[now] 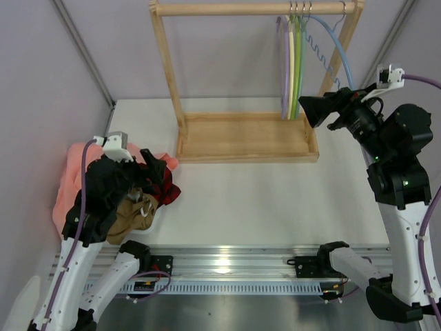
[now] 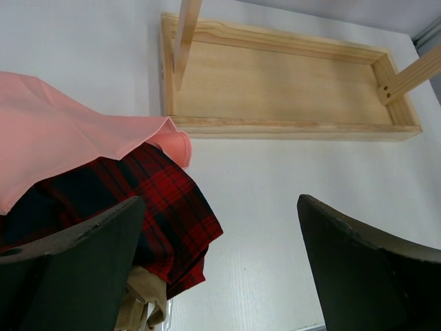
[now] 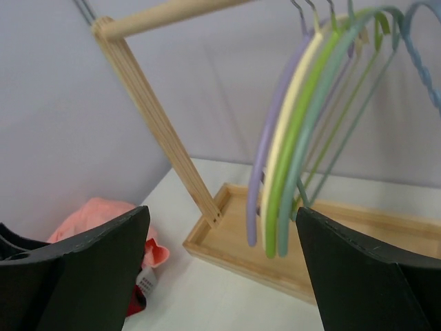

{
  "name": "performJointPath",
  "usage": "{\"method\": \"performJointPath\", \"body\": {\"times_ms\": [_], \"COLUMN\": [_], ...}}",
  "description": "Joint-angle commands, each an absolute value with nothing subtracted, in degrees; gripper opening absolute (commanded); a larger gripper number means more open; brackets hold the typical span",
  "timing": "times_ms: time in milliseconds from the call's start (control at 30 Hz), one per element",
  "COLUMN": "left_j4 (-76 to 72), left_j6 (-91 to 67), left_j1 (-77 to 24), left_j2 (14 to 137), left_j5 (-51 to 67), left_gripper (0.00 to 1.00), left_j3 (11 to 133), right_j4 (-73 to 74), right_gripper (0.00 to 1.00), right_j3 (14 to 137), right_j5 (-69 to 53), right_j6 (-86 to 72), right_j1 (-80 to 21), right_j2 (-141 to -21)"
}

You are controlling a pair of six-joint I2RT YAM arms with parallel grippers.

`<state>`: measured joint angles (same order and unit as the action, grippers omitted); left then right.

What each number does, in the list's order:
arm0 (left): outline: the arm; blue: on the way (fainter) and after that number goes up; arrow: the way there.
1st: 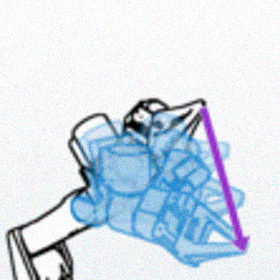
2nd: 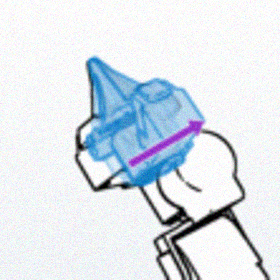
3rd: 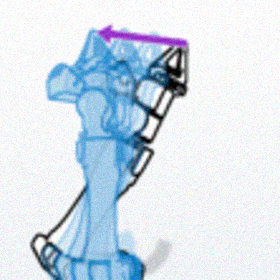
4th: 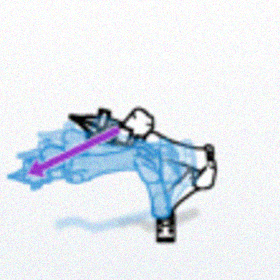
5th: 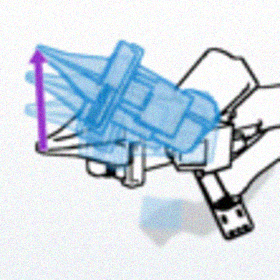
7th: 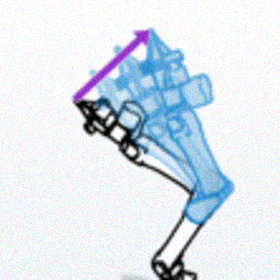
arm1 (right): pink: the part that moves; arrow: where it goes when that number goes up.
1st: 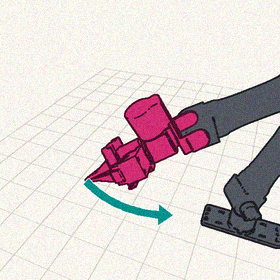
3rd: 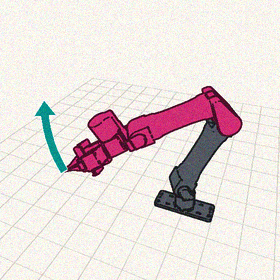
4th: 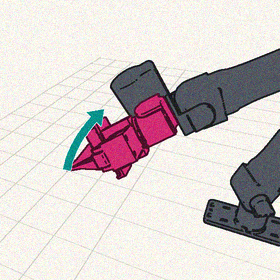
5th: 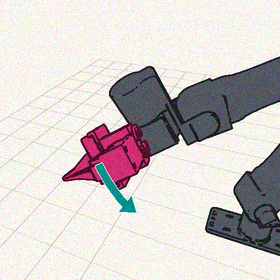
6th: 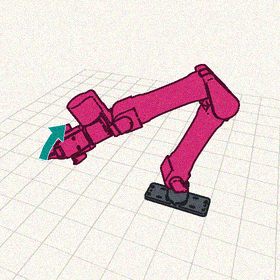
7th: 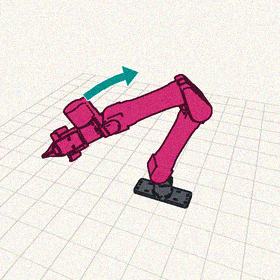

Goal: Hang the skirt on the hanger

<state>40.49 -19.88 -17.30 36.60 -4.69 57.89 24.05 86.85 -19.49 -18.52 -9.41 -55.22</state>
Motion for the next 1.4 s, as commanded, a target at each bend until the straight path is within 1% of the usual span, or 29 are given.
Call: {"method": "performJointPath", "body": {"times_ms": [0, 100, 167, 200, 233, 300, 333, 367, 433, 500, 533, 633, 733, 800, 867, 900, 933, 1033, 1133, 1267, 1367], "left_j4": [36.9, 36.5, 38.2, 39.5, 41.3, 48.3, 50.9, 54.4, 56.0, 55.9, 55.6, 54.7, 53.5, 50.5, 48.7, 48.4, 48.3, 47.7, 47.6, 41.9, 40.9], "left_j6": [-17.8, -18.1, -18.9, -19.2, -19.6, -21.4, -22.2, -23.3, -24.2, -24.4, -24.8, -27.4, -30.1, -28.7, -27.2, -26.8, -26.5, -24.3, -23.6, -20.1, -19.7], "left_j1": [-17.5, -17.5, -17.5, -17.5, -17.5, -17.5, -17.4, -17.4, -17.0, -15.9, -14.4, -10.0, -5.2, -3.2, -0.4, -0.2, 3.0, 6.9, 8.2, 8.8, 9.0], "left_j2": [36.4, 36.3, 36.5, 36.8, 38.1, 40.2, 41.9, 42.4, 42.6, 42.5, 42.6, 44.7, 46.8, 48.2, 50.2, 53.1, 54.8, 61.9, 67.4, 72.1, 76.4], "left_j5": [-0.6, -0.7, -3.3, -5.1, -9.9, -16.2, -22.7, -25.5, -29.5, -31.2, -31.2, -30.7, -29.7, -27.8, -27.2, -27.8, -27.7, -25.4, -26.4, -26.4, -27.9], "left_gripper": [0.99, 1.0, 0.99, 0.99, 0.99, 0.99, 0.99, 0.99, 1.0, 1.0, 1.0, 0.99, 1.0, 0.99, 1.0, 1.0, 1.0, 1.0, 0.99, 0.99, 0.99], "left_j3": [57.5, 57.3, 57.7, 58.4, 61.1, 63.6, 66.2, 66.4, 65.1, 64.1, 63.3, 62.8, 63.4, 64.1, 67.8, 68.8, 72.0, 75.4, 75.7, 73.4, 73.4], "right_j4": [26.4, 29.0, 30.4, 30.5, 30.3, 30.2, 29.9, 29.6, 28.5, 27.3, 25.7, 22.3, 19.2, 17.2, 13.8, 12.8, 11.4, 11.1, 10.8, 9.8, 8.7], "right_gripper": [0.95, 0.93, 0.93, 0.92, 0.92, 0.92, 0.92, 0.92, 0.93, 0.94, 0.95, 0.98, 0.98, 0.99, 0.99, 0.99, 0.99, 0.99, 0.99, 0.99, 0.99], "right_j3": [94.3, 100.8, 104.0, 104.2, 104.0, 102.8, 102.0, 100.0, 97.7, 93.5, 92.0, 86.4, 80.8, 77.9, 73.7, 72.5, 71.1, 70.3, 68.6, 64.5, 62.6], "right_j5": [-15.2, -10.4, -7.9, -7.6, -6.6, -5.6, -4.2, -3.8, -2.4, -0.2, 3.7, 7.6, 6.9, 6.0, 5.3, 5.1, 4.4, 4.3, 4.0, 4.0, 3.3], "right_j6": [-18.5, -18.7, -18.8, -18.5, -18.3, -17.3, -17.1, -16.8, -15.1, -12.2, -11.1, -9.5, -11.2, -12.2, -13.4, -14.0, -14.4, -16.5, -16.5, -17.0, -18.9], "right_j1": [-13.9, -19.4, -22.2, -25.0, -26.4, -31.3, -33.1, -35.0, -41.8, -47.1, -52.2, -58.3, -59.0, -58.9, -58.8, -58.5, -58.4, -57.1, -55.8, -53.5, -51.2], "right_j2": [-58.3, -62.3, -64.6, -65.0, -65.2, -65.3, -65.2, -65.2, -65.3, -65.1, -65.1, -65.7, -66.4, -66.4, -66.4, -66.4, -67.0, -68.3, -69.1, -67.2, -65.7]}}
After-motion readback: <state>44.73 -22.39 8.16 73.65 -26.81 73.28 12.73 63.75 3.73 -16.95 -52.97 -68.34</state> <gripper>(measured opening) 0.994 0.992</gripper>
